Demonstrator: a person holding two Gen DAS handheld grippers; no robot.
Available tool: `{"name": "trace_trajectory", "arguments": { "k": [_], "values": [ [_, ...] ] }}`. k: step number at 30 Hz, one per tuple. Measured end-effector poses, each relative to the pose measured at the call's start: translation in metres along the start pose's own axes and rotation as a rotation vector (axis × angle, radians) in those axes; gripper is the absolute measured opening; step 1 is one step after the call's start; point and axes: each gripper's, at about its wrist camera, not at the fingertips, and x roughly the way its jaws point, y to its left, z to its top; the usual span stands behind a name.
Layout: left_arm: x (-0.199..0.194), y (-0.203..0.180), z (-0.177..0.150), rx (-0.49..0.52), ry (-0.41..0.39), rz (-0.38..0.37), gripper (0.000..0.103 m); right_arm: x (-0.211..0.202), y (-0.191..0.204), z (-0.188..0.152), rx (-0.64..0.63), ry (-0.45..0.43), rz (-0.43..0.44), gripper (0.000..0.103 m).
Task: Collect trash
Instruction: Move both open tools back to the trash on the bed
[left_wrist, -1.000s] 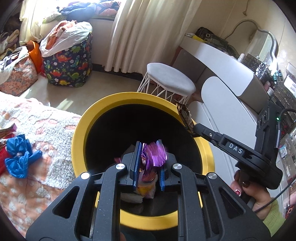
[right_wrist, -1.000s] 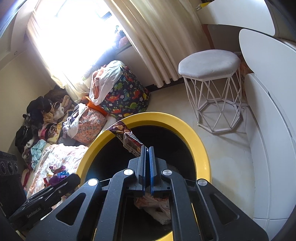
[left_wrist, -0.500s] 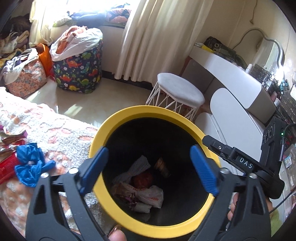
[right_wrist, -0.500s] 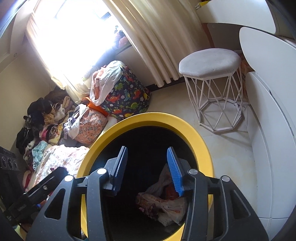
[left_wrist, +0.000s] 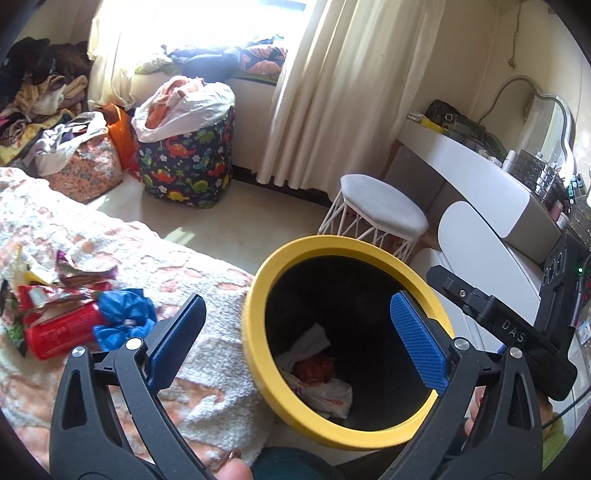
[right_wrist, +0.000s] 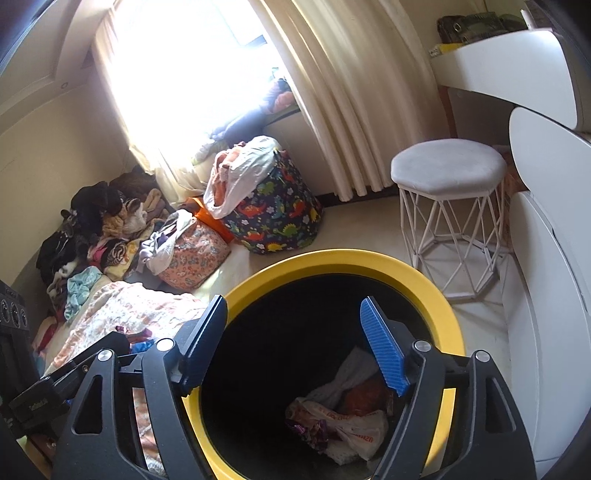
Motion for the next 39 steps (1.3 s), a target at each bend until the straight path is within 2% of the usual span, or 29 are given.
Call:
{"name": "trace_trajectory", "arguments": {
  "k": [9,17,26,39],
  "values": [
    [-0.019,0.019,0.004,-0.019,-0.045,0.043,0.092,-0.006,0.030,0.000,-0.076,-0.020,0.036,0.074],
    [-0.033,0.037,0.005,-0.038,-0.080,0.077,0.092,-0.004,0.054,-0.007,-0.128,0.002,0.060,0.074],
    [-0.051,0.067,0.006,-0.100,-0.125,0.126,0.092,0.000,0.091,-0.022,-0.189,0.046,0.109,0.074],
    [-0.078,0.133,0.003,-0.230,-0.170,0.228,0.092,0.018,0.151,-0.044,-0.312,0.138,0.188,0.074]
  ]
}}
